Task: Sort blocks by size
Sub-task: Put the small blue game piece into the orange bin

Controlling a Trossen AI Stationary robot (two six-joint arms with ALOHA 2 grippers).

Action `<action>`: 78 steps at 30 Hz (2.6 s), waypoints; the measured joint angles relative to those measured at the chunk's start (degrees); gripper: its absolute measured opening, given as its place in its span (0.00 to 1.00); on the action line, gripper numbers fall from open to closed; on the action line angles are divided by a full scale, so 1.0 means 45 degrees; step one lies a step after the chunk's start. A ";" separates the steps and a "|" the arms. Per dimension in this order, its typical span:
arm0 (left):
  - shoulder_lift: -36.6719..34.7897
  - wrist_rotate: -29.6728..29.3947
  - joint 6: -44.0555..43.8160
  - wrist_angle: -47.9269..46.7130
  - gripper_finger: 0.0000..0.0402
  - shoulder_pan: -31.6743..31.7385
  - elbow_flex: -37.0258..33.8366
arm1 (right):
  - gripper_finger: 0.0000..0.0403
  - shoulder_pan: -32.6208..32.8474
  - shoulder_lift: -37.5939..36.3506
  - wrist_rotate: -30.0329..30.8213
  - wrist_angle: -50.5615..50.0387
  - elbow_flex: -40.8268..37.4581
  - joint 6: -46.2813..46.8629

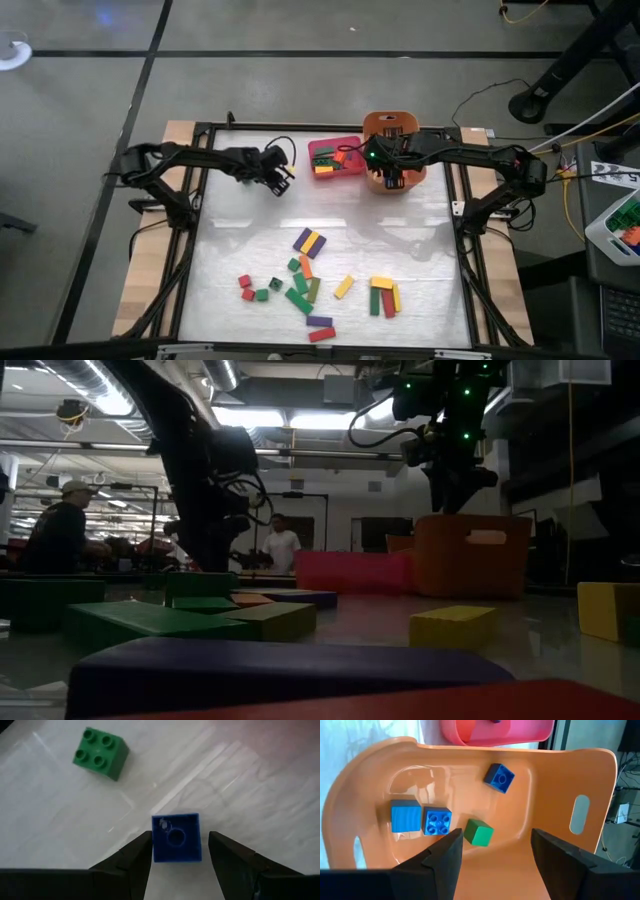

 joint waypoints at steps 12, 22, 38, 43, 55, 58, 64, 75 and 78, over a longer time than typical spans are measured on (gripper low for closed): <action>0.1039 -0.0003 0.0542 0.0653 0.34 -0.0010 0.0029 | 0.58 0.0015 -0.0008 -0.0107 -0.0218 -0.0005 0.0000; 0.0330 0.1831 0.0532 0.0619 0.30 0.0000 0.0456 | 0.58 0.0619 -0.0866 -0.0107 -0.1141 -0.0010 0.0000; 0.0379 0.6283 -0.1087 0.9090 0.30 -0.1800 0.1127 | 0.58 0.5810 -0.1807 -0.1487 -0.1133 -0.0010 0.3770; 0.1551 0.5605 -0.0206 1.1976 0.31 -0.2098 0.1472 | 0.58 0.7592 -0.1802 -0.2111 -0.1207 -0.0010 0.5421; 0.5626 0.4920 0.1800 1.2679 0.32 -0.2074 0.6152 | 0.58 1.0742 -0.1802 -0.1803 -0.1095 -0.0010 0.8936; 0.6465 0.4426 0.2411 1.2682 0.32 -0.2004 0.7348 | 0.58 1.1362 -0.1747 -0.1763 -0.0889 -0.0010 0.9824; 0.7598 0.4221 0.2881 1.2686 0.32 -0.1741 0.8935 | 0.58 1.2446 -0.0960 -0.1734 -0.0302 -0.0005 1.1525; 0.7824 0.3453 0.3978 1.2586 0.39 -0.1598 0.9219 | 0.58 1.3265 0.1111 -0.1878 0.0413 -0.0005 1.2741; 0.7815 0.3450 0.3509 1.2241 0.48 -0.1598 0.9219 | 0.58 1.3255 0.1316 -0.1875 0.0418 -0.0005 1.2745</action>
